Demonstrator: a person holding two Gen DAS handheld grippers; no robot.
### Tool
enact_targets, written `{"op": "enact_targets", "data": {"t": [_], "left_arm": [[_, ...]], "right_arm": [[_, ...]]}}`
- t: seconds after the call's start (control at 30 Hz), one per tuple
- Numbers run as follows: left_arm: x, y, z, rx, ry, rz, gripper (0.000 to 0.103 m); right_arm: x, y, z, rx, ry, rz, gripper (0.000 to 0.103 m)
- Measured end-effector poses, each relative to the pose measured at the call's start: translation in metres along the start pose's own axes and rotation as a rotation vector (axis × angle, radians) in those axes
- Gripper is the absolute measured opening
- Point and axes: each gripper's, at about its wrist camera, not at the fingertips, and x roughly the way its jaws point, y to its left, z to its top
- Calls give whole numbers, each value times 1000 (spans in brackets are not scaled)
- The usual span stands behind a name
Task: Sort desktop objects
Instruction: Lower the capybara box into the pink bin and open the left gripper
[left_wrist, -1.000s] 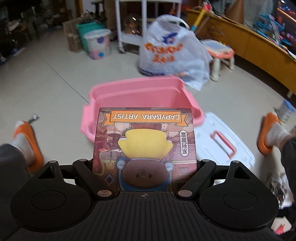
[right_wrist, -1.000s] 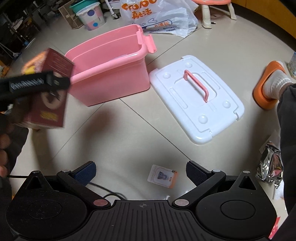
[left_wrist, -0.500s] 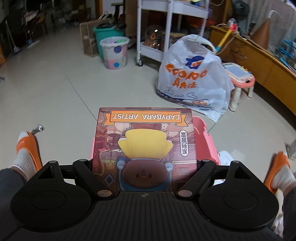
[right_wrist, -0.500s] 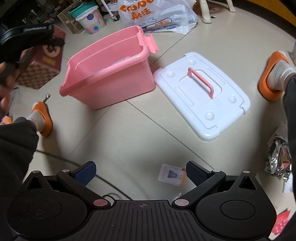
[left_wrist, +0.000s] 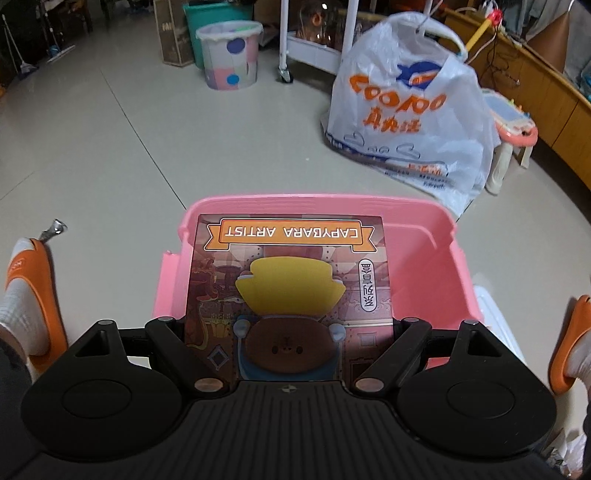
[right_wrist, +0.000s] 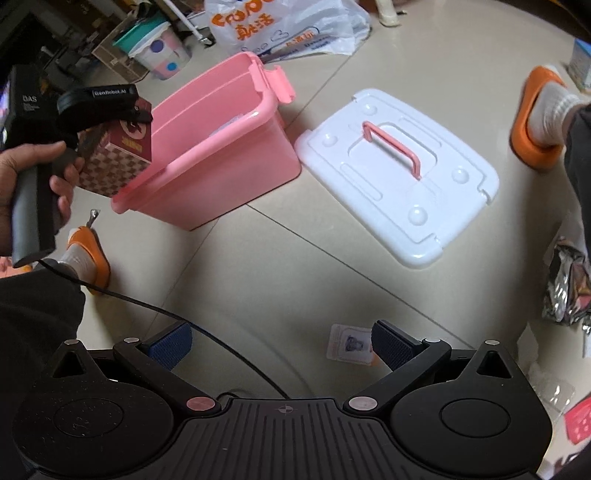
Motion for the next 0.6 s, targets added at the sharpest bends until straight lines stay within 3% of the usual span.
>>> {"op": "enact_targets", "data": {"t": [0.23,0.37,0.6], "left_arm": [[28,-5,13,3,-1,-3,85],[42,-13,29,-48,12,-71,85],[69,-50,36,44,22,-106,85]], "right_arm": [[12,-2,1,21,24,-24,103],[20,-1,0,34,60,-13,103],[24,0,4,58,84,21,103]]}}
